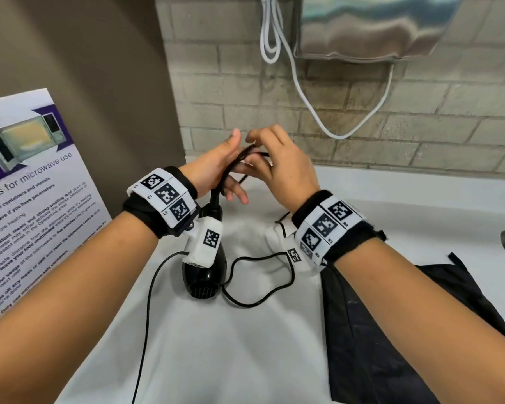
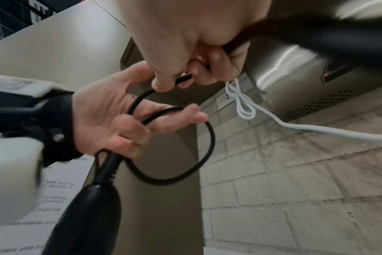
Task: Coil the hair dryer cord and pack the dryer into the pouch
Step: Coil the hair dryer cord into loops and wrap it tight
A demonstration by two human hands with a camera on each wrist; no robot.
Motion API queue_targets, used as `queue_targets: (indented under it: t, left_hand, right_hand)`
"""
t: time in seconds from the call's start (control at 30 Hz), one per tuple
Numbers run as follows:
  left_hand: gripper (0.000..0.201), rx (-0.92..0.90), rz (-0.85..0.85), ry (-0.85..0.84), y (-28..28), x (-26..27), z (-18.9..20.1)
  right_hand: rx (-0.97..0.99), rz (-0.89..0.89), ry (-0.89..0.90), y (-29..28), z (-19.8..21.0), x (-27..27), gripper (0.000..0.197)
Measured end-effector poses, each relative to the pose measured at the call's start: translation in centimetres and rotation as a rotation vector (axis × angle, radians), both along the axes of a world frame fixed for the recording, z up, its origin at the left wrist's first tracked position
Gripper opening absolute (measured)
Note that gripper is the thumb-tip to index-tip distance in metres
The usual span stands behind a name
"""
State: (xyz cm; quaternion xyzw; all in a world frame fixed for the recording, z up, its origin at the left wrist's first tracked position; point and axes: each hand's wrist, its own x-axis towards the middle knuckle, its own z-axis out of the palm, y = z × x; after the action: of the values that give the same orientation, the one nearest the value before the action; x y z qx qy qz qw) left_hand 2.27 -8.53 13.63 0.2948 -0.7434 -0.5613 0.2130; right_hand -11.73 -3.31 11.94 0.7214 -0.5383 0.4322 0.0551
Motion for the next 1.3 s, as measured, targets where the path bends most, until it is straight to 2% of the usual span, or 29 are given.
queue_targets:
  t: [0.07,0.17,0.27,0.37,0.5,0.7,0.83,0.97,1.03,1.2,1.3]
  left_hand:
    - [0.068,-0.006,0.021,0.025,0.3,-0.5,0.0]
    - [0.065,0.084,0.097,0.079,-0.3,-0.5,-0.3]
    - [0.056,0.121,0.165,0.092,-0.9,-0.1,-0.6]
    - [0.058,0.108,0.170,0.108,-1.0,0.0,-0.7]
    - [0.067,0.164,0.104,0.156,-0.9,-0.3,-0.6]
    - [0.043,0.125,0.149,0.247,-0.4,-0.7,-1.3]
    - [0.035,0.204,0.192,0.329,-0.8,-0.4,-1.1]
    - [0.034,0.256,0.160,0.350,-1.2,0.2,-1.1]
    - [0.035,0.275,0.109,0.314,-1.2,0.5,-1.0]
    - [0.044,0.381,0.007,0.236,-1.0,0.9,-0.8]
    - [0.046,0.377,-0.016,0.220,-0.4,0.3,-0.9]
  right_hand:
    - [0.090,-0.078,0.055,-0.2,0.9,-0.1,0.027]
    - [0.249,-0.125,0.149,-0.9,1.2,-0.7,0.027]
    - [0.354,-0.005,-0.017,-1.2,0.4,-1.4,0.024]
    - [0.334,0.017,-0.096,-1.1,0.1,-1.4,0.025]
    - [0.254,-0.054,-0.142,-0.9,0.4,-0.7,0.038]
    - [0.190,-0.136,-0.208,-0.8,0.7,-0.6,0.053]
    - [0.270,-0.024,-0.278,-1.1,0.1,-0.7,0.044]
    - [0.244,0.100,-0.323,-0.7,-1.3,-0.9,0.031]
    - [0.209,0.089,-0.293,-0.3,-1.6,-1.0,0.032]
    - [0.157,0.039,-0.364,-0.7,-0.8,-1.0,0.023]
    - [0.141,0.025,-0.389,-1.3,-0.4,-1.2,0.021]
